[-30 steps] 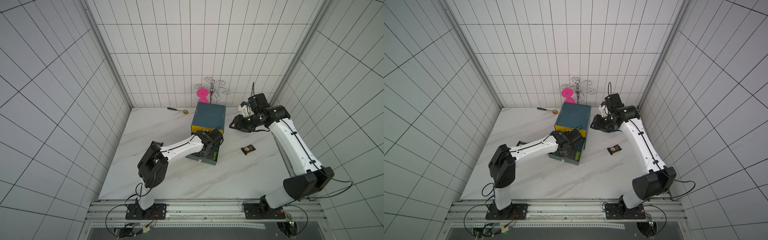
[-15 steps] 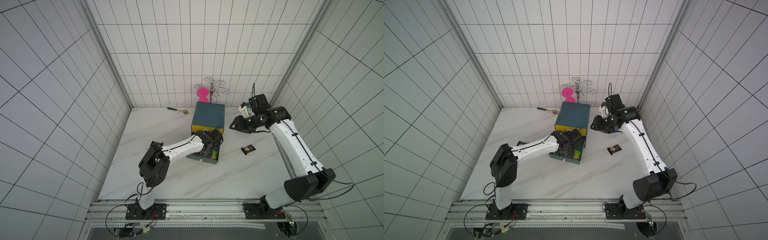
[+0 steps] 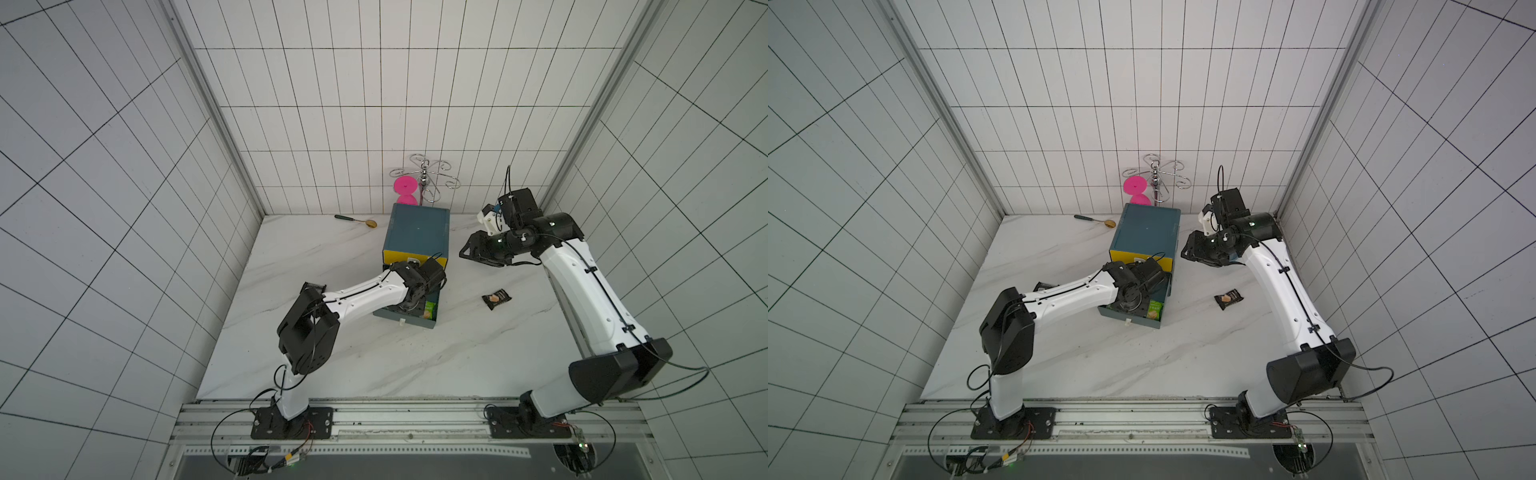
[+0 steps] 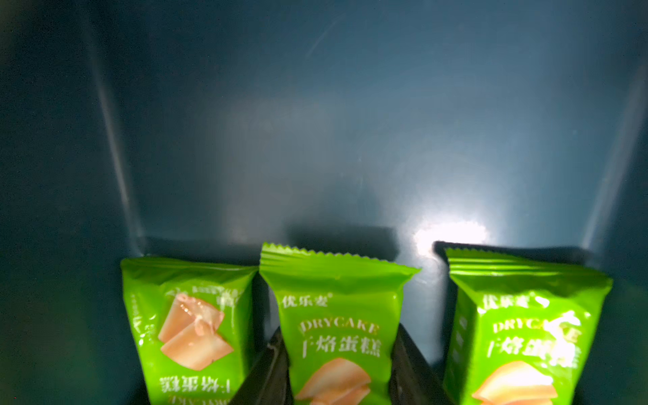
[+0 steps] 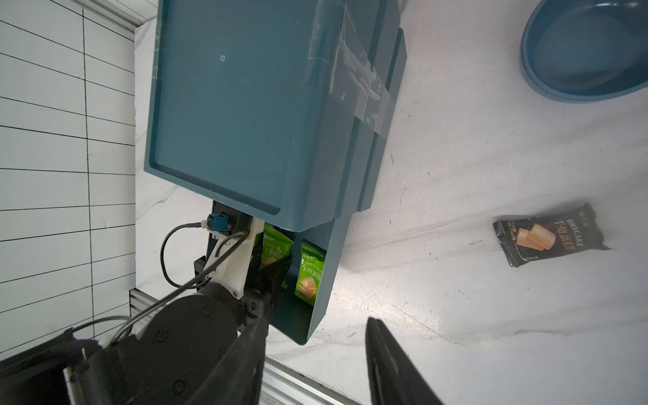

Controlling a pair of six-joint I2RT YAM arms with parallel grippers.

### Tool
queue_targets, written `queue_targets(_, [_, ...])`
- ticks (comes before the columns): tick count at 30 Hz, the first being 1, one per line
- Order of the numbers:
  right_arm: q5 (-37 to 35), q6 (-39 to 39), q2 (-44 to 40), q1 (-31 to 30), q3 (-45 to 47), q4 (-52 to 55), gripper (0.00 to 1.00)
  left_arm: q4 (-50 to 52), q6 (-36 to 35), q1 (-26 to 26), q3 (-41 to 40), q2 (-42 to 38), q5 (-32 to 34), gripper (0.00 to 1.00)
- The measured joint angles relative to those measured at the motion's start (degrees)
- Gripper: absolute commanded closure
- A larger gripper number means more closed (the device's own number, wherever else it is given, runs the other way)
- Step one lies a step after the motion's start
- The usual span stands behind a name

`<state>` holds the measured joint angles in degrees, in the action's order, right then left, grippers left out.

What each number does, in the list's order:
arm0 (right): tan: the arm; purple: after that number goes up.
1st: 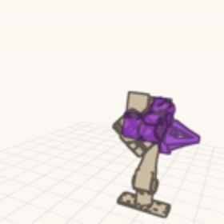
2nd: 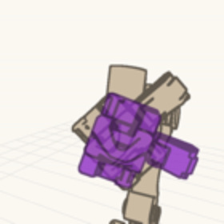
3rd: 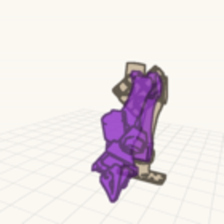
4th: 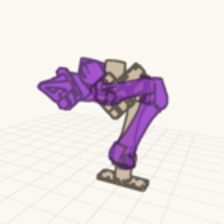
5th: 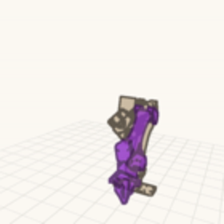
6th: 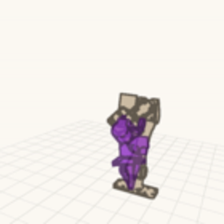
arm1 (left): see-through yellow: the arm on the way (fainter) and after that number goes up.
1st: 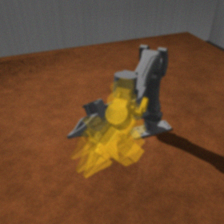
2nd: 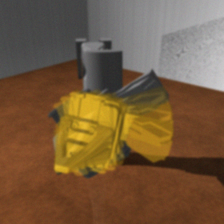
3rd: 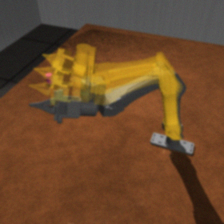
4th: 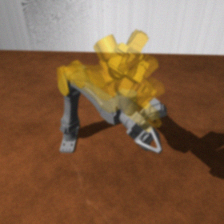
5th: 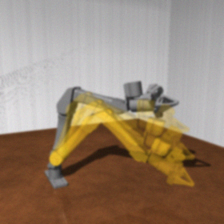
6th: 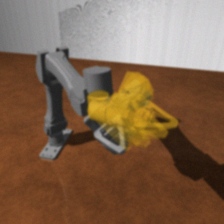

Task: Take the cookies out of the drawer
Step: Pick up the cookie from the drawer, then place the cookie at the center of the board.

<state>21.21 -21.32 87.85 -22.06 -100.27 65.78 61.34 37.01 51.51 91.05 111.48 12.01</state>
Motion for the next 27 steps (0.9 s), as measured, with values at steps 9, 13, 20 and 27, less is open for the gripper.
queue_targets(9, [0.0, 0.0, -0.3, 0.0, 0.0, -0.1, 0.5, 0.5, -0.2, -0.6, 0.0, -1.9, -0.9, 0.64])
queue_targets(13, [0.0, 0.0, -0.4, 0.0, 0.0, -0.2, 0.51, 1.6, -0.3, -0.8, 1.0, -3.8, -1.2, 0.64])
queue_targets(20, [-0.1, 0.0, -0.5, 0.0, 0.0, -0.2, 0.51, 2.8, -0.5, -0.9, 2.4, -8.2, -2.4, 0.65])
queue_targets(27, [-0.6, -0.1, -0.5, 0.0, 0.0, -0.2, 0.51, 6.0, -0.4, -1.1, 3.2, -13.6, -3.3, 0.65])
